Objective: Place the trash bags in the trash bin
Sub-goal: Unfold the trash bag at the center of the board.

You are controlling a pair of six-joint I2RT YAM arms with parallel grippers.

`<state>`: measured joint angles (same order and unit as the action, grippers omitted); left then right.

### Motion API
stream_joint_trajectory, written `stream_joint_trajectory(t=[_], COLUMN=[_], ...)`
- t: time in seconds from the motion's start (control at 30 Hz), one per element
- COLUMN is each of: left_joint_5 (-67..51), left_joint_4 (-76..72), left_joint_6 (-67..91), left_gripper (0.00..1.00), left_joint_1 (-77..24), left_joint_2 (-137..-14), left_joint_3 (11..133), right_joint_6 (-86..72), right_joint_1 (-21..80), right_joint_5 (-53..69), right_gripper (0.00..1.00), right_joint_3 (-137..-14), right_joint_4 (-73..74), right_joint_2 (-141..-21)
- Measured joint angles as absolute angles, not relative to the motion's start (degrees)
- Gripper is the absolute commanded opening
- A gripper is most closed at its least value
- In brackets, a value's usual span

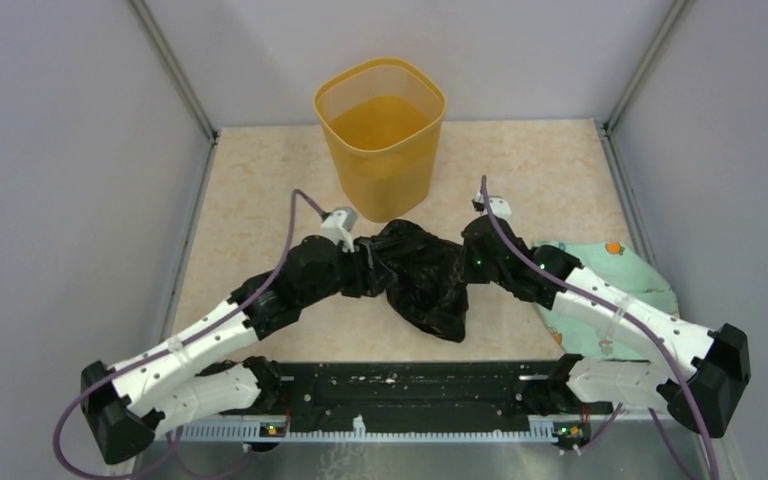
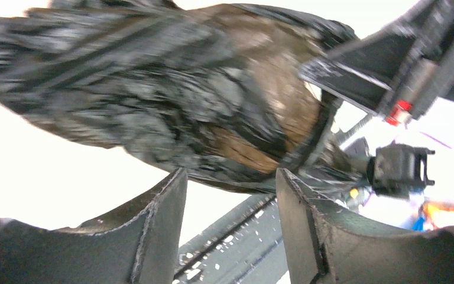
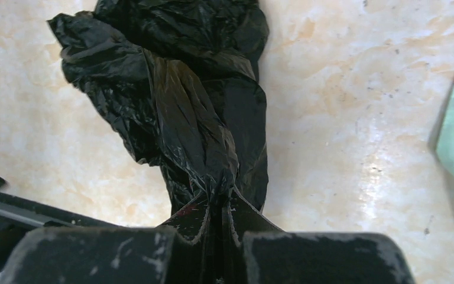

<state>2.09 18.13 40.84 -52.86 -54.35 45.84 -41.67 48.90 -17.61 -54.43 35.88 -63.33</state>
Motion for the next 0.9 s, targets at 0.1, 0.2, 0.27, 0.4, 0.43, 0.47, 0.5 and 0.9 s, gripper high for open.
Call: stream_joint_trajectory(t=[0.1, 0.2, 0.27, 0.4, 0.43, 0.47, 0.5, 0.9], left_joint_5=[2.4, 1.9, 0.6, -2.8, -3.5, -4.2, -4.9, -8.0], left_joint_4=[20.3, 21.6, 21.5, 19.2, 18.2, 16.9, 15.4, -3.9], left_joint_6=[41.5, 41.9, 42.1, 42.4, 42.6, 42.6, 42.8, 41.9], left_gripper=[0.61, 0.6, 0.6, 0.62, 0.63, 0.63, 0.64, 0.69], left_joint_1=[-44.9, -39.7, -38.3, -37.5, -37.3, -37.2, -37.2, -36.5], left_joint_2=[-49.8, -47.7, -47.7, -48.9, -49.5, -50.3, -51.4, -71.1], left_joint_3=[42.4, 38.3, 35.7, 30.9, 30.2, 29.6, 29.1, 31.0], right_joint_6=[-40.4, -39.2, -38.5, -37.1, -36.9, -36.6, -36.3, -33.6], right_joint_1=[47.5, 44.8, 42.5, 38.1, 37.2, 36.1, 35.2, 27.1], right_joint_5=[-17.9, -17.6, -16.9, -14.5, -13.6, -12.9, -12.2, -3.7], right_gripper=[0.0, 0.0, 0.0, 0.0, 0.0, 0.0, 0.0, 0.0], right_joint_3=[-54.4, -54.3, -54.0, -51.7, -51.2, -50.7, -50.3, -47.5], right_joint_4=[36.7, 36.8, 36.4, 35.0, 34.8, 34.6, 34.0, 27.2], right_joint_2=[-63.3, -63.3, -63.3, -63.5, -63.7, -64.2, -64.8, -71.7])
